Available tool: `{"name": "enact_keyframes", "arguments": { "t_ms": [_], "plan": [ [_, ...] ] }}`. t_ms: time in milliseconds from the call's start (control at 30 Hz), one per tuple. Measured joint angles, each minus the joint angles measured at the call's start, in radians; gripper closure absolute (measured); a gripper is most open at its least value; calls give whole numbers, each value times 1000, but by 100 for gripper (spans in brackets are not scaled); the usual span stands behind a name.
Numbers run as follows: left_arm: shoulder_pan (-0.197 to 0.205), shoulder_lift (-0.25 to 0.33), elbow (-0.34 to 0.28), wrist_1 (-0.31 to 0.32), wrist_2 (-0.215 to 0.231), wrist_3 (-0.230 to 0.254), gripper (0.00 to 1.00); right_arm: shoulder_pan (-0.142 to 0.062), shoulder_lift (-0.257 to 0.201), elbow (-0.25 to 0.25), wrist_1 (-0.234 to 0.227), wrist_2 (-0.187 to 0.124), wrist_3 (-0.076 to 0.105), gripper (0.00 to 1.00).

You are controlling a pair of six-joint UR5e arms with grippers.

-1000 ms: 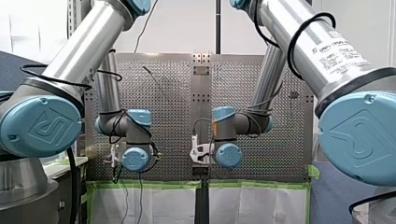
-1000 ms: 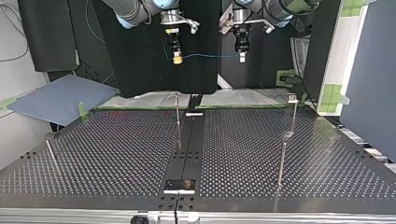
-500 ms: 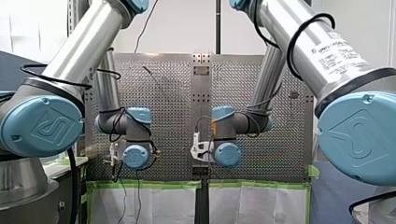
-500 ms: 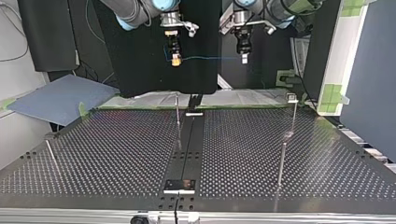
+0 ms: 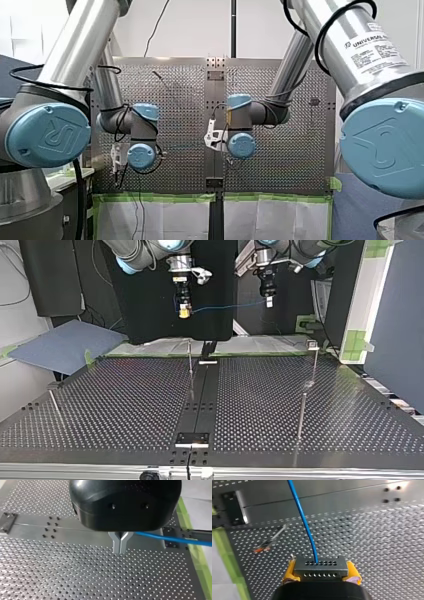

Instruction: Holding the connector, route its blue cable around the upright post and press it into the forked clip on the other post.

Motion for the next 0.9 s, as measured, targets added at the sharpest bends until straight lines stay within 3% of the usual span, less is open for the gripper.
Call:
{"name": "enact_keyframes", "arguments": {
  "t_ms": [267,467,667,900],
  "plan": [
    [6,71,22,-71,21,-32,99,-2,-69,-5,25,-32,-8,100],
    [15,128,61,-128,42,-43,99,-2,-116,-41,67,-70,-19,100],
    [27,177,101,-178,32,-42,99,-2,-166,-89,116,-107,-23,100],
    [42,238,137,-238,0,-60,99,-3,-218,-142,169,-123,-25,100]
  ]
}}
